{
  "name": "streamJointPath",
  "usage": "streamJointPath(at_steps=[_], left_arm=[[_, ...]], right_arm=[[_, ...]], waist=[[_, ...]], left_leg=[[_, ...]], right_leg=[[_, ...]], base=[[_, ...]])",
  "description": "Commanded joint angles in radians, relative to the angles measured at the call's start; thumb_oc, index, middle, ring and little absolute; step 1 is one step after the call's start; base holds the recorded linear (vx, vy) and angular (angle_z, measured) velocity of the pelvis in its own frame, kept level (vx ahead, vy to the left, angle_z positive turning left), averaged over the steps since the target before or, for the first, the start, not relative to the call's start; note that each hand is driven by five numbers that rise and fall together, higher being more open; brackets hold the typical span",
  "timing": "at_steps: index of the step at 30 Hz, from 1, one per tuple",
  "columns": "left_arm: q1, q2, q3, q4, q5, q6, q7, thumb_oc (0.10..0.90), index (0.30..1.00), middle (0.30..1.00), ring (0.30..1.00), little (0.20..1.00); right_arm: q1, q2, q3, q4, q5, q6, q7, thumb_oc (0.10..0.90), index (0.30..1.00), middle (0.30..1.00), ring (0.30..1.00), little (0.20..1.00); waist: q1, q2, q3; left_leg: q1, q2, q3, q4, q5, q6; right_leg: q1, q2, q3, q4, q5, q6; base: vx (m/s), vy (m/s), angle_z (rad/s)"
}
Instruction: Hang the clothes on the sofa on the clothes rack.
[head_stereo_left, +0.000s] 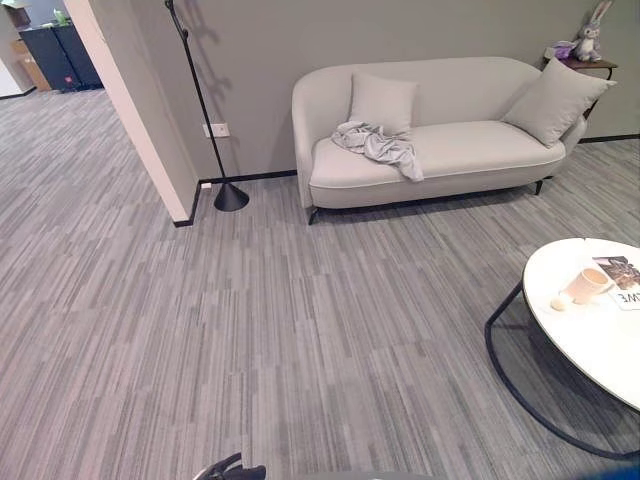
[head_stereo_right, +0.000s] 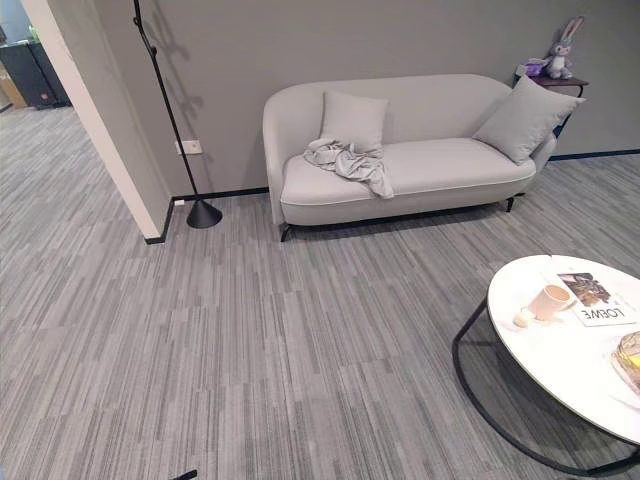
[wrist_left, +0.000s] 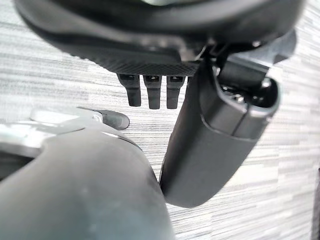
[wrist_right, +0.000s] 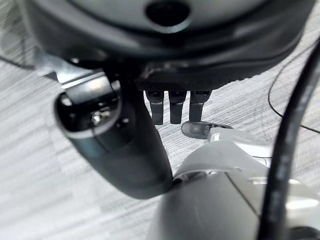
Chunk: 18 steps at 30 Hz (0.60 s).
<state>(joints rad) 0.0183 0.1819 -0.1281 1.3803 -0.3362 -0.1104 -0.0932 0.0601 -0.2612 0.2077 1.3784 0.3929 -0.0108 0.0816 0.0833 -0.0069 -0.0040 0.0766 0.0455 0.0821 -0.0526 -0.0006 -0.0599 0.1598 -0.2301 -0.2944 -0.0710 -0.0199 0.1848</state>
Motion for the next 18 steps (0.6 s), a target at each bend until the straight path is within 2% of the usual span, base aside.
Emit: streamJointPath(at_steps=[1, 6, 11, 12, 14, 16, 17, 18], left_arm=[[-0.037, -0.023, -0.084, 0.062, 0.152, -0.006, 0.017, 0.8, 0.9, 0.9, 0.9, 0.9], [-0.059, -0.018, -0.124, 0.048, 0.209, -0.01, 0.033, 0.8, 0.9, 0.9, 0.9, 0.9], [-0.083, -0.017, -0.153, 0.029, 0.213, -0.013, 0.037, 0.8, 0.9, 0.9, 0.9, 0.9], [-0.085, -0.018, -0.154, 0.028, 0.21, -0.013, 0.037, 0.8, 0.9, 0.9, 0.9, 0.9], [-0.085, -0.017, -0.158, 0.032, 0.209, -0.01, 0.037, 0.8, 0.9, 0.9, 0.9, 0.9], [-0.084, -0.015, -0.162, 0.037, 0.214, -0.006, 0.037, 0.8, 0.9, 0.9, 0.9, 0.9], [-0.085, -0.009, -0.165, 0.042, 0.224, -0.002, 0.038, 0.8, 0.9, 0.9, 0.9, 0.9], [-0.09, -0.003, -0.169, 0.044, 0.234, 0.0, 0.034, 0.8, 0.9, 0.9, 0.9, 0.9]], right_arm=[[-0.052, 0.081, 0.048, 0.018, -0.092, 0.003, 0.039, 0.8, 0.9, 0.9, 0.9, 0.9], [-0.068, 0.076, 0.059, 0.013, -0.116, 0.005, 0.037, 0.8, 0.9, 0.9, 0.9, 0.9], [-0.086, 0.062, 0.044, -0.001, -0.098, 0.005, 0.037, 0.8, 0.9, 0.9, 0.9, 0.9], [-0.086, 0.058, 0.035, -0.002, -0.087, 0.004, 0.037, 0.8, 0.9, 0.9, 0.9, 0.9], [-0.084, 0.052, 0.009, 0.001, -0.052, 0.0, 0.035, 0.8, 0.9, 0.9, 0.9, 0.9], [-0.084, 0.05, -0.008, 0.003, -0.018, -0.002, 0.031, 0.8, 0.9, 0.9, 0.9, 0.9], [-0.091, 0.052, -0.007, -0.008, 0.007, -0.002, 0.034, 0.8, 0.9, 0.9, 0.9, 0.9], [-0.095, 0.052, -0.009, -0.019, 0.028, -0.008, 0.036, 0.8, 0.9, 0.9, 0.9, 0.9]], waist=[[0.02, -0.012, 0.027], [0.024, -0.016, 0.034], [0.023, -0.017, 0.053], [0.02, -0.016, 0.057], [0.006, -0.01, 0.068], [-0.012, 0.01, 0.083], [-0.02, 0.022, 0.107], [-0.025, 0.034, 0.127]], left_leg=[[-0.062, -0.048, -0.102, -0.035, 0.032, 0.046], [-0.064, -0.067, -0.11, -0.035, 0.023, 0.06], [-0.074, -0.112, -0.137, -0.007, 0.001, 0.092], [-0.078, -0.123, -0.146, 0.011, -0.011, 0.103], [-0.083, -0.157, -0.172, 0.062, -0.04, 0.131], [-0.069, -0.17, -0.2, 0.097, -0.067, 0.156], [-0.058, -0.168, -0.208, 0.113, -0.08, 0.169], [-0.047, -0.156, -0.213, 0.128, -0.09, 0.172]], right_leg=[[0.01, -0.007, 0.065, 0.032, 0.04, -0.021], [-0.004, -0.034, 0.067, 0.071, 0.056, -0.009], [-0.045, -0.096, 0.079, 0.198, 0.127, 0.005], [-0.059, -0.11, 0.086, 0.244, 0.144, 0.0], [-0.097, -0.137, 0.123, 0.385, 0.221, -0.018], [-0.161, -0.138, 0.179, 0.558, 0.282, -0.04], [-0.239, -0.123, 0.248, 0.686, 0.319, -0.048], [-0.28, -0.109, 0.265, 0.746, 0.278, -0.057]], base=[[0.08, 0.075, 0.01], [0.06, 0.078, 0.07], [0.06, 0.134, 0.15], [0.09, 0.188, 0.33], [0.15, 0.236, 0.43], [0.18, 0.25, 0.64], [0.16, 0.169, 0.66], [0.18, 0.111, 0.73]])
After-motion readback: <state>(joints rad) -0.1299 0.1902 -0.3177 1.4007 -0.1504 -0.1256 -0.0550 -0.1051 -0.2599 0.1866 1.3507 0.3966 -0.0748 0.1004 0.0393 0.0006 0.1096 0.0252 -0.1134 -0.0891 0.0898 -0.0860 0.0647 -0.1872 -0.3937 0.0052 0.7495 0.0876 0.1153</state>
